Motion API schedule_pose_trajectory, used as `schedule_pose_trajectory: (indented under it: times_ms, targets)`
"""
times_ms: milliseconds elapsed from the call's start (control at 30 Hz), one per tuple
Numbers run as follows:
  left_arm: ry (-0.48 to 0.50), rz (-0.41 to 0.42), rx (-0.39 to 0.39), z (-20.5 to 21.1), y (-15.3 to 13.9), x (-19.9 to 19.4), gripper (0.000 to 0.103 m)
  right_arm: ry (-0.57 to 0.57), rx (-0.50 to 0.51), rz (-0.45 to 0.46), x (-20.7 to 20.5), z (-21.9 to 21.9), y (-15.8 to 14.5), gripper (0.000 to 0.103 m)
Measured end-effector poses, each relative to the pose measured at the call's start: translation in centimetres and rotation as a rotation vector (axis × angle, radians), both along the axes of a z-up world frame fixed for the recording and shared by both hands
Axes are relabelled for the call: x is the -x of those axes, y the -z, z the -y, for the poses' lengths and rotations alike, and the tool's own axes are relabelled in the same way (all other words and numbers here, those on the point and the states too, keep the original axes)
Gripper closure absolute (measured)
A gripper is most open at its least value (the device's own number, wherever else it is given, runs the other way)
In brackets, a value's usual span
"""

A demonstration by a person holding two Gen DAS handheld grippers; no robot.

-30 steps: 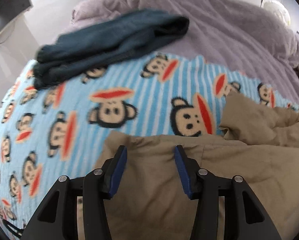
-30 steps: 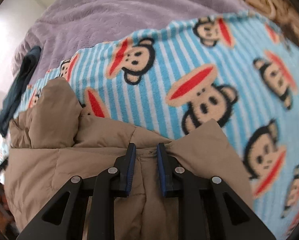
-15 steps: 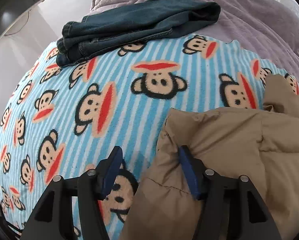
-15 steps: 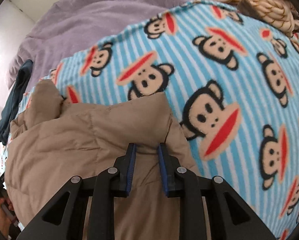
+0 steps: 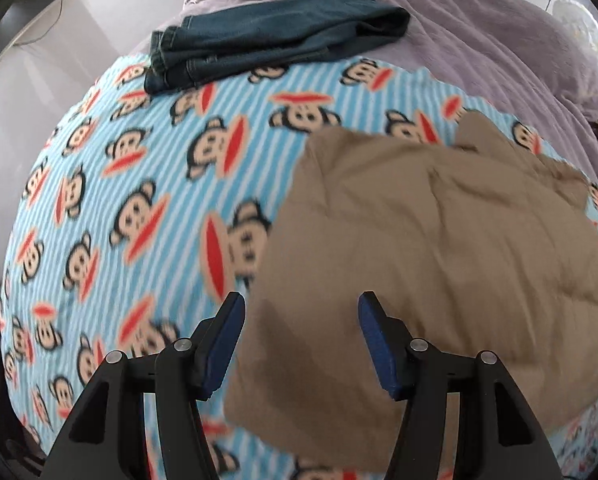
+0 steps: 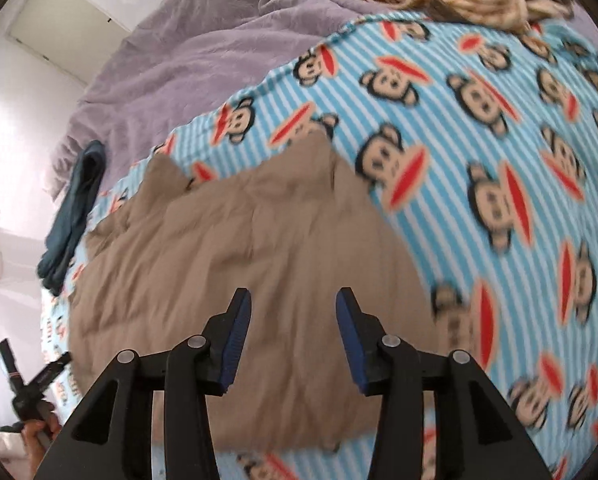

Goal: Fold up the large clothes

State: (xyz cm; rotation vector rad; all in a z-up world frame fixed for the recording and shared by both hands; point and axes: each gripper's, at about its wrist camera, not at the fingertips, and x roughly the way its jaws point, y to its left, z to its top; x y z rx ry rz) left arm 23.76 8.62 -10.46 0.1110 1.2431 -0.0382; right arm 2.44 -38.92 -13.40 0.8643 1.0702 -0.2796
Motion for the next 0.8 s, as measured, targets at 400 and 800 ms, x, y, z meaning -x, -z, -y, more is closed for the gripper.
schedule_pose_trajectory:
  times_ms: [400, 800]
  targets:
    - [-0.019, -0.009, 0.030, 0.4, -0.9, 6.4, 0.000, 0.025, -0.130, 0.003, 6.0, -3.6, 1.0, 0.027]
    - [-0.018, -0.061, 0.057, 0.0, 0.4, 9.5, 0.000, 0.004, -0.195, 0.049, 7.4, -6.9, 2.2, 0.000]
